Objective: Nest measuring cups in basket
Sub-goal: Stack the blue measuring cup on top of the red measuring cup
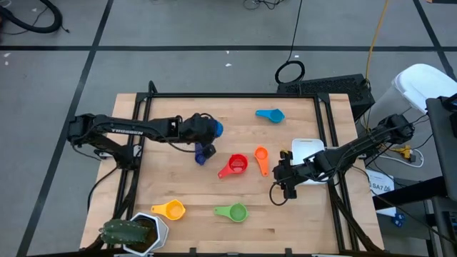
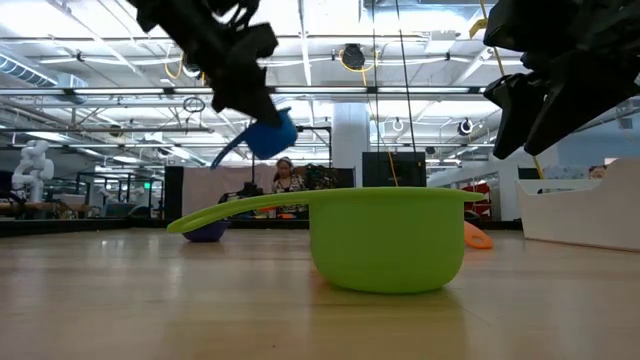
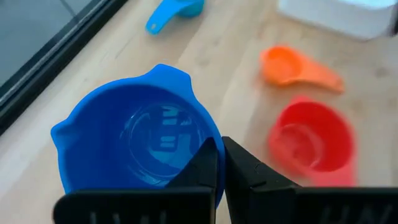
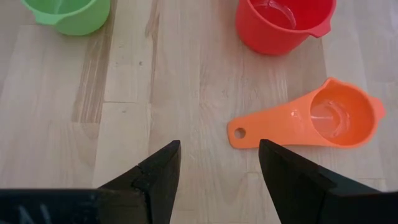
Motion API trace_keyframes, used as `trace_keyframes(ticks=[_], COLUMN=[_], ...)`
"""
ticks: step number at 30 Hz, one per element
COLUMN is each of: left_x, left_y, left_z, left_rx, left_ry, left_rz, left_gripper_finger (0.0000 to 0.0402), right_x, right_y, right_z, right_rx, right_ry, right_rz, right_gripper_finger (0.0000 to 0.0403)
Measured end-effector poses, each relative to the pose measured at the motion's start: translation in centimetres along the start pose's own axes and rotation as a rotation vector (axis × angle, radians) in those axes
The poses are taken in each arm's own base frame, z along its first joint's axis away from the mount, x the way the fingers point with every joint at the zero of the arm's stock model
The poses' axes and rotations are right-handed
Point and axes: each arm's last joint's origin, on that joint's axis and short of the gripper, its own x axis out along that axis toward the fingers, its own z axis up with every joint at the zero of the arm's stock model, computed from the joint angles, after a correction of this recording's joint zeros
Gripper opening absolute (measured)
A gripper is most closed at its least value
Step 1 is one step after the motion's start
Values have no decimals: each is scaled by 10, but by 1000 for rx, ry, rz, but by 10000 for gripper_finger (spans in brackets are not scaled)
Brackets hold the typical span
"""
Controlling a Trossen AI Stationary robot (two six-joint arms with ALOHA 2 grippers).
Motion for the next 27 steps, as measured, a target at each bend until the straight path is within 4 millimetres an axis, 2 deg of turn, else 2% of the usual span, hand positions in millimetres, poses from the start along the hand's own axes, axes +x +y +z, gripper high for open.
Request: trace_keyframes(ticks=[5, 10, 20, 27], left_x=[-11, -12, 12, 20], left_y=[-18, -31, -58, -79], left_z=[14, 14, 5, 27], left_rx=[-10, -48, -135, -151], left_ry=[-54, -49, -16, 62], left_rz=[-54, -87, -132, -101], left_gripper_finger=[7, 7, 7, 7], right_x=[0, -2, -2, 0], right_y=[0, 3, 2, -4], right_z=[6, 20, 23, 22], right_rx=[-40, -105, -144, -133], right_ry=[-74, -220, -242, -209], right_rz=[-45, -34, -41, -63], right_gripper_finger=[210, 210, 210, 210])
